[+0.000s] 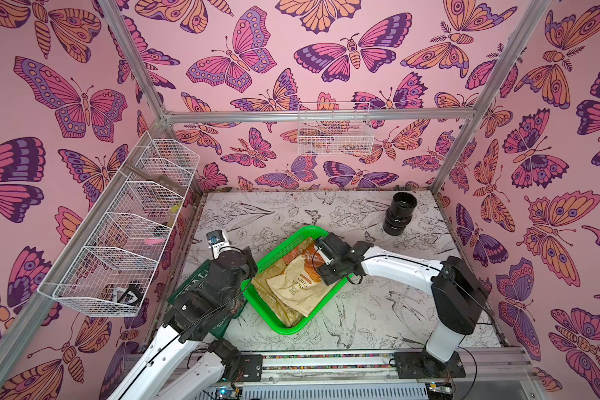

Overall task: Put the potato chips into the basket
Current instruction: Place the potato chip in the basket.

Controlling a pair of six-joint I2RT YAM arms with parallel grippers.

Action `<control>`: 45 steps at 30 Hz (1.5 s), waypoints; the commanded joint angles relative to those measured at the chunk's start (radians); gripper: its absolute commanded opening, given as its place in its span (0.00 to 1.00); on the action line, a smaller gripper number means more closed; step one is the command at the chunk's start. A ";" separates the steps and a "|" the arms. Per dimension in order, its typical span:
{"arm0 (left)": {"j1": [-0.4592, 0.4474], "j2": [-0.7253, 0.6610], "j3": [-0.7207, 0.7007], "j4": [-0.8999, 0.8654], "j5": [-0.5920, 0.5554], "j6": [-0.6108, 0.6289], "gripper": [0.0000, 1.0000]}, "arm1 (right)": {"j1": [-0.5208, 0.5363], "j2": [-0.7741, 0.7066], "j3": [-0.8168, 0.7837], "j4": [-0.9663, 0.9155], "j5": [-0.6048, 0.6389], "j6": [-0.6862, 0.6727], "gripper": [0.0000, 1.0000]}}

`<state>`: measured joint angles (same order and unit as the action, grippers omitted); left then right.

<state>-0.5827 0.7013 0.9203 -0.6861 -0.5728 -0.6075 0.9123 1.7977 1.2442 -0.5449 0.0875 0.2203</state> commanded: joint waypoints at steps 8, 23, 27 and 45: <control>0.007 -0.004 -0.005 -0.013 -0.010 -0.005 0.66 | 0.002 0.103 0.103 0.075 0.092 0.014 0.70; 0.012 0.024 -0.005 -0.018 -0.045 -0.025 0.66 | 0.189 -0.028 -0.011 0.071 -0.209 -0.163 0.68; 0.020 0.051 0.005 -0.027 -0.037 -0.058 0.66 | 0.186 0.107 0.091 0.020 -0.152 -0.180 0.68; 0.486 0.137 -0.143 0.010 0.313 -0.279 0.78 | 0.146 -0.042 0.066 0.176 -0.093 -0.089 0.69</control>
<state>-0.1936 0.8303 0.8345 -0.6968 -0.3824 -0.8227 1.0660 1.8290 1.3285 -0.4625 -0.0696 0.0792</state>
